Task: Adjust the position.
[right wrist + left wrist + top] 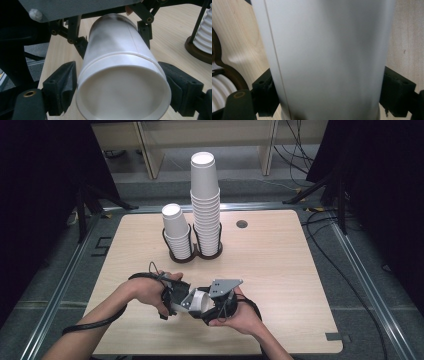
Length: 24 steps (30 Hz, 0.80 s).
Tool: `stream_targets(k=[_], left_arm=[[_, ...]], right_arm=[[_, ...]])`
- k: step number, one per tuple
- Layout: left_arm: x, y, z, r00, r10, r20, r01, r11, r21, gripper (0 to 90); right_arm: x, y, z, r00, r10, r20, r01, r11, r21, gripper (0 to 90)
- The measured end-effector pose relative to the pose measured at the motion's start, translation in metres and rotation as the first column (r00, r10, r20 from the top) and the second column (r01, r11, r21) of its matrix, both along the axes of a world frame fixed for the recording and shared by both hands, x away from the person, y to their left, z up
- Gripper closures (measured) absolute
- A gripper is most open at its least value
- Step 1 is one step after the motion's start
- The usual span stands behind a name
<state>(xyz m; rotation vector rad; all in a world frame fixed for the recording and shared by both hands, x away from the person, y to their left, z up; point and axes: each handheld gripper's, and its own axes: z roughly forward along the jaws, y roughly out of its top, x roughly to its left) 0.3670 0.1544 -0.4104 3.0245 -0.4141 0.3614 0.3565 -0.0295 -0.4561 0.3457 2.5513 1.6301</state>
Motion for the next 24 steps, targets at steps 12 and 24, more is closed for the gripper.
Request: stream_targets(k=[12,24], left_arm=[[-0.0006,-0.0006,0.0016,1.0,0.0,-0.004,0.0,0.9999,-0.01,16.9],[-0.0007,-0.0002,0.0031,1.0,-0.008,0.0,0.008,0.9994,-0.034,16.0]], right_arm=[[0.0005,-0.0006,-0.0006,1.0,-0.006,0.0,0.006,1.0,0.004,25.1],[-0.0022,-0.0035,0.0,0.9997,-0.011,-0.024,0.011,1.0,0.011,26.6]])
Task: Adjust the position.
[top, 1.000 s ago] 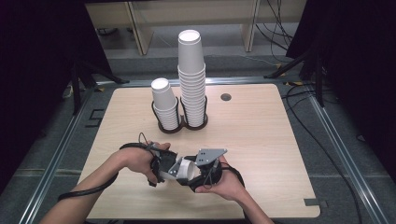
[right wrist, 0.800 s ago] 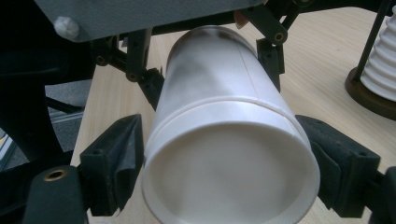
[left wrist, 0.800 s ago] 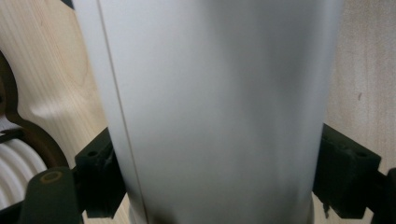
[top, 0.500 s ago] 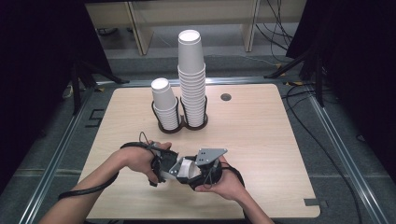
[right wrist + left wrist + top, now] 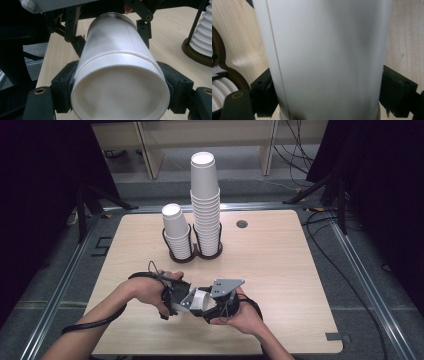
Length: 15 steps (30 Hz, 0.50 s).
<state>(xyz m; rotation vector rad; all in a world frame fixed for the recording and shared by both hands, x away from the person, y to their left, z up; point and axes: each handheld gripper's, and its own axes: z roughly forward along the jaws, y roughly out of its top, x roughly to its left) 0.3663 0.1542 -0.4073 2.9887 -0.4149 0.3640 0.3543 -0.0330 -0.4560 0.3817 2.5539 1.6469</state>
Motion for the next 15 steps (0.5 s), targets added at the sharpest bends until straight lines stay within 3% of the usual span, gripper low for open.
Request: stream_targets(k=[3,10,15], left_arm=[[0.0005,0.001,0.0005,1.0,-0.01,0.0,0.01,0.9998,-0.018,15.4],[-0.0008,0.005,-0.0022,0.9997,-0.025,0.007,0.025,0.9974,-0.067,12.9],[-0.0022,0.0077,-0.0035,0.9997,-0.003,0.023,0.005,0.9941,-0.108,6.0]], right_arm=[[0.0018,-0.0013,0.0009,0.9984,0.008,0.057,-0.008,1.0,-0.004,26.8],[0.0003,-0.0037,0.0009,0.9976,0.017,0.067,-0.016,1.0,-0.012,26.9],[-0.001,-0.0048,0.0007,0.9976,0.021,0.066,-0.021,1.0,-0.011,26.9]])
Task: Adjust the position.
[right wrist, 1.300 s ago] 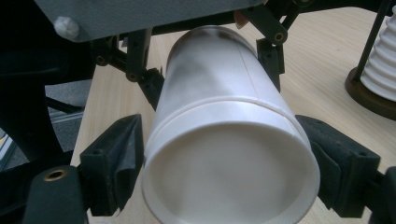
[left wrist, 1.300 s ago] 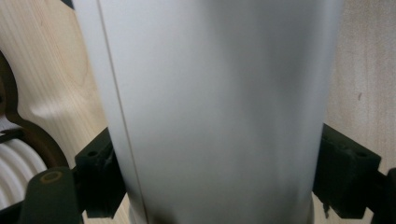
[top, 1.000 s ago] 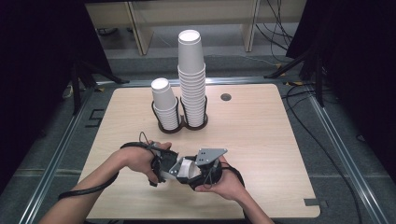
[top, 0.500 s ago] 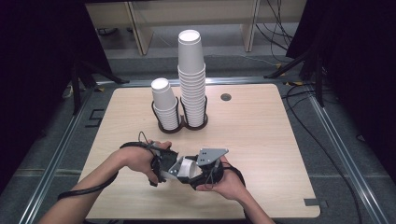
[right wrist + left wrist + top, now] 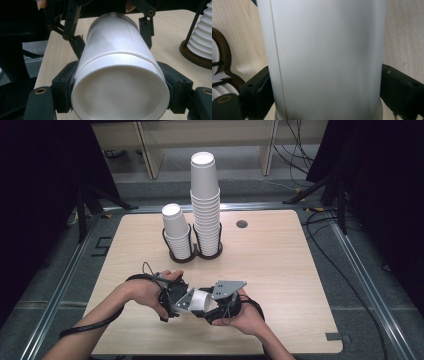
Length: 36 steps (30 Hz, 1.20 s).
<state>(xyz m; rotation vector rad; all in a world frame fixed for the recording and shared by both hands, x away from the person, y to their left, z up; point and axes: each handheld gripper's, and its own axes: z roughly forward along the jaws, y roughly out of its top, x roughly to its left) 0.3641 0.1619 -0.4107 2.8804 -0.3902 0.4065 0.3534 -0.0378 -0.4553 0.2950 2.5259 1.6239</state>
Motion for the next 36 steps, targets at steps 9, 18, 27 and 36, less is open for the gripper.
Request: stream_targets(k=[9,18,27,36], left_arm=[[0.0,0.003,0.001,0.9997,0.019,0.015,-0.017,0.996,-0.088,0.0],[0.0,0.006,0.0,0.9979,0.06,0.025,-0.055,0.9847,-0.166,0.0],[0.0,0.011,-0.002,0.9974,0.071,0.009,-0.067,0.9687,-0.239,0.0],[0.001,0.019,-0.004,0.994,0.108,0.017,-0.098,0.9452,-0.312,0.0]], right_arm=[[-0.001,-0.003,0.0,0.9999,-0.007,0.008,0.007,1.0,0.009,26.8],[-0.004,-0.008,-0.001,0.9997,-0.024,-0.01,0.024,1.0,0.012,26.9],[-0.003,-0.015,0.0,0.999,-0.044,-0.007,0.044,0.998,0.037,26.9],[-0.004,-0.023,0.0,0.9977,-0.066,-0.01,0.067,0.997,0.047,26.8]])
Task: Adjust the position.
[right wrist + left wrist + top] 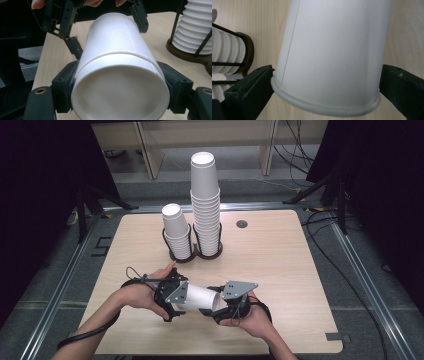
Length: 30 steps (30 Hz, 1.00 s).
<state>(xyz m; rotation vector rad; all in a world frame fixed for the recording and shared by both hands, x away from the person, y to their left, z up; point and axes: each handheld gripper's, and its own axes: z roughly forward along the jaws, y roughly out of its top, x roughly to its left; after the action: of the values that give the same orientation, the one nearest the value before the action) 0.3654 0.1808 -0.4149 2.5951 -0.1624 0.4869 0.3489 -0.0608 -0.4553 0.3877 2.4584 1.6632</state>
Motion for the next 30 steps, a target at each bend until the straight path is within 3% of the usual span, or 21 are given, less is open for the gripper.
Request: stream_targets(k=[6,7,13,14,15,16,20,21,22,23,25,26,27,28,29,30], left_arm=[[0.0,0.006,-0.001,1.0,0.007,-0.002,-0.007,0.9982,-0.059,0.0],[-0.001,0.007,-0.002,0.9999,0.006,0.01,-0.005,0.9971,-0.076,0.0],[0.0,0.012,-0.006,0.9992,0.039,-0.01,-0.04,0.9896,-0.138,0.0],[0.0,0.013,-0.007,0.9987,0.05,-0.011,-0.051,0.9855,-0.162,0.0],[0.0,0.014,-0.007,0.9984,0.054,-0.013,-0.056,0.9818,-0.181,0.0],[0.001,0.015,-0.008,0.9981,0.057,-0.02,-0.06,0.9767,-0.206,0.0],[0.0,0.018,-0.014,0.9955,0.084,-0.044,-0.093,0.9527,-0.289,0.0],[0.0,0.019,-0.016,0.9958,0.082,-0.041,-0.091,0.9532,-0.288,0.0],[-0.001,0.02,-0.019,0.9947,0.093,-0.043,-0.102,0.9454,-0.309,0.0],[-0.001,0.021,-0.021,0.9945,0.095,-0.045,-0.104,0.9433,-0.315,0.0],[-0.002,0.022,-0.026,0.9919,0.115,-0.054,-0.127,0.9216,-0.367,0.0],[-0.002,0.022,-0.029,0.9896,0.125,-0.071,-0.143,0.9059,-0.399,0.0],[-0.002,0.023,-0.029,0.9897,0.126,-0.067,-0.143,0.9029,-0.405,0.0],[-0.003,0.023,-0.033,0.9869,0.135,-0.089,-0.16,0.8772,-0.453,0.0],[-0.004,0.023,-0.035,0.9857,0.143,-0.089,-0.168,0.8613,-0.479,0.0],[-0.004,0.023,-0.037,0.985,0.148,-0.089,-0.173,0.8503,-0.497,0.0]], right_arm=[[0.0,-0.006,0.002,1.0,-0.009,-0.002,0.009,1.0,0.0,26.8],[0.0,-0.007,0.002,0.9999,-0.011,0.005,0.011,1.0,-0.001,26.8],[0.001,-0.012,0.004,0.9997,-0.022,0.012,0.021,1.0,0.013,26.8],[0.001,-0.013,0.005,0.9996,-0.027,0.008,0.026,1.0,0.015,26.8],[0.002,-0.014,0.005,0.9991,-0.027,0.033,0.026,0.999,0.019,26.8],[0.001,-0.015,0.006,0.9995,-0.031,0.005,0.031,0.999,0.02,26.8],[0.001,-0.019,0.006,0.999,-0.042,0.014,0.042,0.999,0.035,26.8],[0.002,-0.02,0.006,0.9985,-0.045,0.032,0.044,0.998,0.039,26.8],[0.001,-0.021,0.007,0.9988,-0.049,0.004,0.048,0.998,0.035,26.8],[0.002,-0.022,0.007,0.9988,-0.049,0.003,0.049,0.998,0.037,26.8],[0.002,-0.023,0.006,0.9982,-0.057,0.016,0.057,0.997,0.047,26.8],[0.002,-0.023,0.006,0.9983,-0.058,0.005,0.057,0.997,0.048,26.8],[0.002,-0.023,0.006,0.9983,-0.058,0.002,0.058,0.997,0.051,26.8],[0.002,-0.024,0.007,0.9982,-0.06,0.008,0.059,0.997,0.044,26.8],[0.003,-0.024,0.007,0.9982,-0.059,0.012,0.058,0.997,0.048,26.8],[0.003,-0.024,0.007,0.9982,-0.058,0.012,0.057,0.997,0.048,26.8]])
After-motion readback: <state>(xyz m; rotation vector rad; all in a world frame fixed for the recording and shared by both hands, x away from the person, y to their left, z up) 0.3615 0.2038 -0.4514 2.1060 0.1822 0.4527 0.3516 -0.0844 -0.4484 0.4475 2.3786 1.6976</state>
